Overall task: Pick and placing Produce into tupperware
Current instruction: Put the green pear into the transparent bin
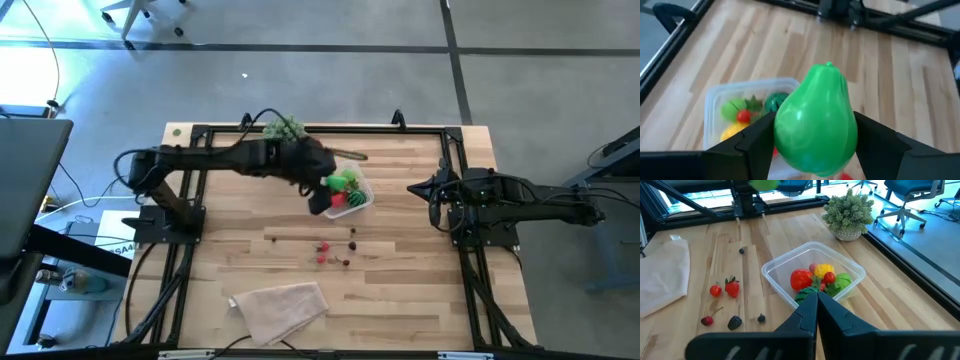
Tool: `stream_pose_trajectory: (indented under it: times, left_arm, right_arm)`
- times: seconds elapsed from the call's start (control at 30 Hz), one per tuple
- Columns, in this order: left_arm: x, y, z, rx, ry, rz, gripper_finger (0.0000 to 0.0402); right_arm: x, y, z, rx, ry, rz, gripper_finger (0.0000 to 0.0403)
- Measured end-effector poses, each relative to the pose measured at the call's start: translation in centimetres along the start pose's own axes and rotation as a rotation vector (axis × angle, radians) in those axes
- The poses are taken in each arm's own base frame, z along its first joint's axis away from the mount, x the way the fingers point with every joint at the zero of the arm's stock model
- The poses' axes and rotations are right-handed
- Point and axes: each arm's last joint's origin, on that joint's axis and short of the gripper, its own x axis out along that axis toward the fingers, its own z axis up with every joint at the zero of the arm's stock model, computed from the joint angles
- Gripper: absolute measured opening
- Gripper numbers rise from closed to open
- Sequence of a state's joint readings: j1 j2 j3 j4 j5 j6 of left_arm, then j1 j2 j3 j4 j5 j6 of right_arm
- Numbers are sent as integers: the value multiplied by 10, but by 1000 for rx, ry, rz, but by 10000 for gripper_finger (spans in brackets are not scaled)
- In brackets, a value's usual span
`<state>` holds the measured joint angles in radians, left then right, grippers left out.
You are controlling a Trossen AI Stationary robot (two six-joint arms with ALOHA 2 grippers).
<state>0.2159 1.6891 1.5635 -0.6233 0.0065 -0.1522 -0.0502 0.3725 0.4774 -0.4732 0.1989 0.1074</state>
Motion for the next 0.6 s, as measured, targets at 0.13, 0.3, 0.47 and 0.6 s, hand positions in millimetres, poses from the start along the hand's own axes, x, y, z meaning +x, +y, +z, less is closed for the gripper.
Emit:
stream_pose_trajectory:
  times: [0.13, 0.3, 0.47, 0.6]
  left_arm:
    - [27, 21, -4, -29, 47, 11, 232]
    - [68, 40, -20, -41, 160, 32, 225]
    - [86, 57, -30, -45, 236, 65, 228]
    - [99, 67, -42, -34, 317, 98, 233]
  right_arm:
    - [0, 0, 0, 0, 0, 0, 0]
    - [0, 0, 0, 0, 1, 0, 0]
    - [0, 0, 0, 0, -1, 0, 0]
    - [0, 0, 0, 0, 0, 0, 0]
